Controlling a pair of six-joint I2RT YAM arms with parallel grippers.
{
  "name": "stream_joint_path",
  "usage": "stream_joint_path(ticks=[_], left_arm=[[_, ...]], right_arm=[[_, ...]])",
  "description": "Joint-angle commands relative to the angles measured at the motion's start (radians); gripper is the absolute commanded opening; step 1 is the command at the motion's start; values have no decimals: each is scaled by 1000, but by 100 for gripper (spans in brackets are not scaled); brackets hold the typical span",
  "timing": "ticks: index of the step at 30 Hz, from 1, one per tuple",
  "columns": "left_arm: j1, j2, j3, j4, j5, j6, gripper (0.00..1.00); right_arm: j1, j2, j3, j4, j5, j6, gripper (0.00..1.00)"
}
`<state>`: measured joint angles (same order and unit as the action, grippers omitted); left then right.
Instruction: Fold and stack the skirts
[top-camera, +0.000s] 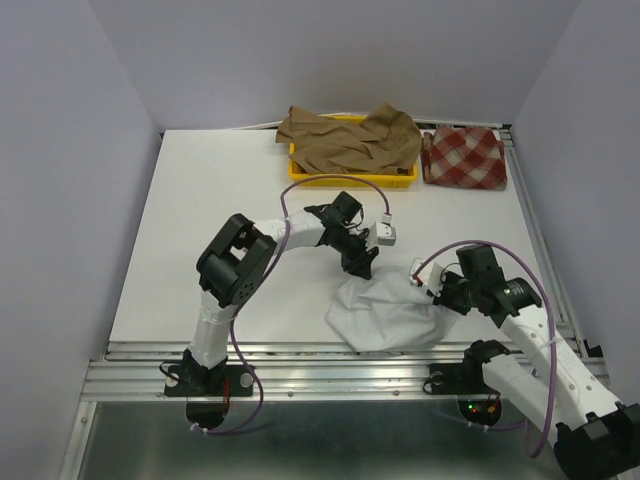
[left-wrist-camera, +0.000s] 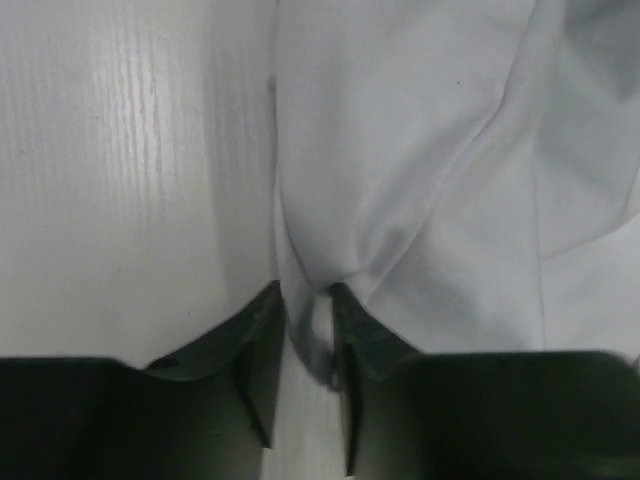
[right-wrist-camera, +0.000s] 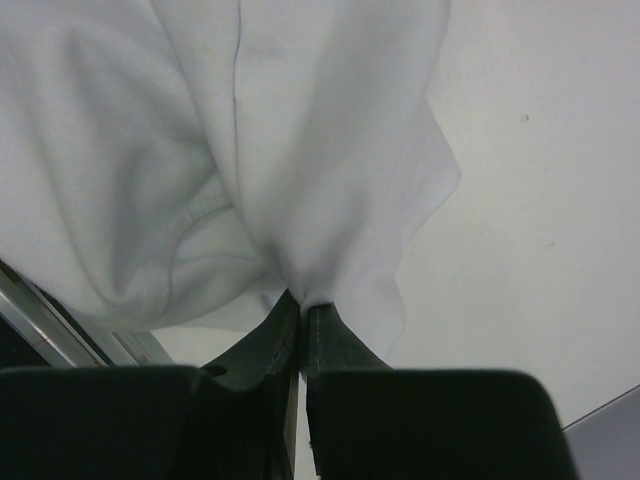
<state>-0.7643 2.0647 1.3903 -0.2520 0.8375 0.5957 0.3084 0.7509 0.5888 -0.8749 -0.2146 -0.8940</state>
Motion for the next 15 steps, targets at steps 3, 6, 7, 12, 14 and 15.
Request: stream_joint_path(ticks=[3,6,7,12,14,15], left_arm=[[22,-119,15,-30,-3,-43,2],[66,-247,-22,-127,28,-43,0],[74,-314,-42,-160,43,-12,0],[89,-468,-118,-346,70,75,0],[112,-498,-154,-371,104,61,0],[124,-500,-165,-366,123,35,0]], right_arm=[[5,8,-15,91,35,-34,1],[5,62,-7,149,35,-48,1],[5,79,-1,183,31,-51,1],[5,224,51,281,-3,-56,1],[5,306,81,321,-28,-28,1],[5,359,120,335,-32,2,2]])
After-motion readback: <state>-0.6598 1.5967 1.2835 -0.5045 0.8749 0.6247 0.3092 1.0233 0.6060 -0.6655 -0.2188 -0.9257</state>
